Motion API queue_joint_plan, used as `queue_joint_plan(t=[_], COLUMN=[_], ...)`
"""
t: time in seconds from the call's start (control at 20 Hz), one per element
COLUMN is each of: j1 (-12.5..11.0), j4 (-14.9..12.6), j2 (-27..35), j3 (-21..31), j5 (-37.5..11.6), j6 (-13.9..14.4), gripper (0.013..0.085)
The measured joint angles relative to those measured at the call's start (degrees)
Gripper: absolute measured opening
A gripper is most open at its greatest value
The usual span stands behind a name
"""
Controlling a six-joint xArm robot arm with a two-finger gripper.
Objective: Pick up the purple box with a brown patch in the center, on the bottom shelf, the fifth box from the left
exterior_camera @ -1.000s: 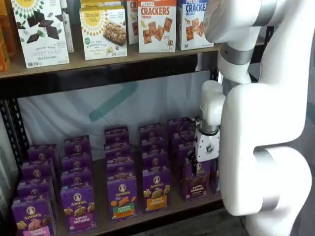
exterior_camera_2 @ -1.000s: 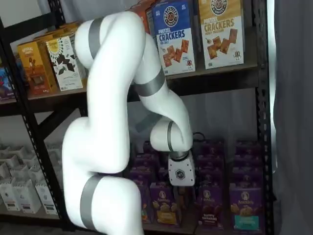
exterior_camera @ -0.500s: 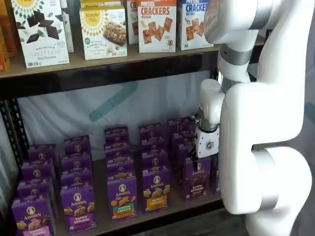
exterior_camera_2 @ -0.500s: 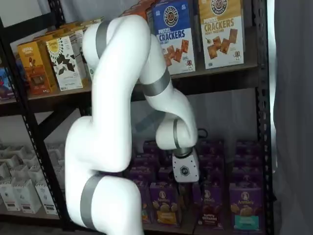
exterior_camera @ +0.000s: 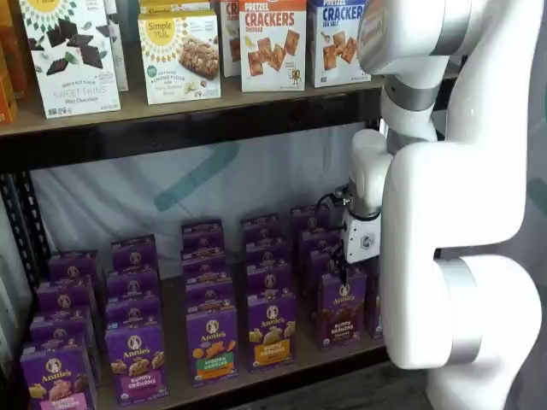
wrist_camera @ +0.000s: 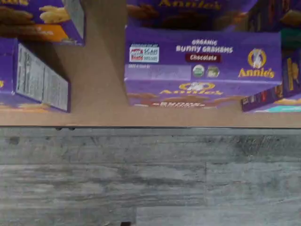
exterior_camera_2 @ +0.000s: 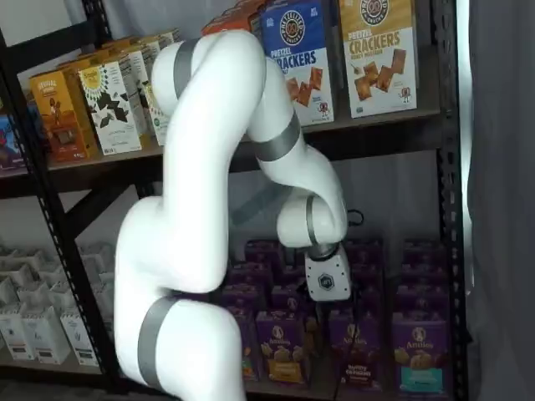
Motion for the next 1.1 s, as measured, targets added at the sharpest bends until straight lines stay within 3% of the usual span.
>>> queue_joint_plan(t=[0.15, 0.3, 0.55, 0.95, 1.1], j1=[-0.27, -0.47, -1.14, -2.94, -3.19], j4=[-1.53, 0.09, 0.04, 0.82, 2.63], j2=[1.51, 3.19, 5.91, 9.76, 10.89], j3=[-2.46, -4.57, -7.04, -10.04, -11.51], j5=[1.23, 2.34, 3.71, 1.29, 1.00], j6=[1.07, -0.72, -1.44, -3.83, -5.75], gripper=[0.0850, 0.0850, 0.0850, 0.0850, 0.0850])
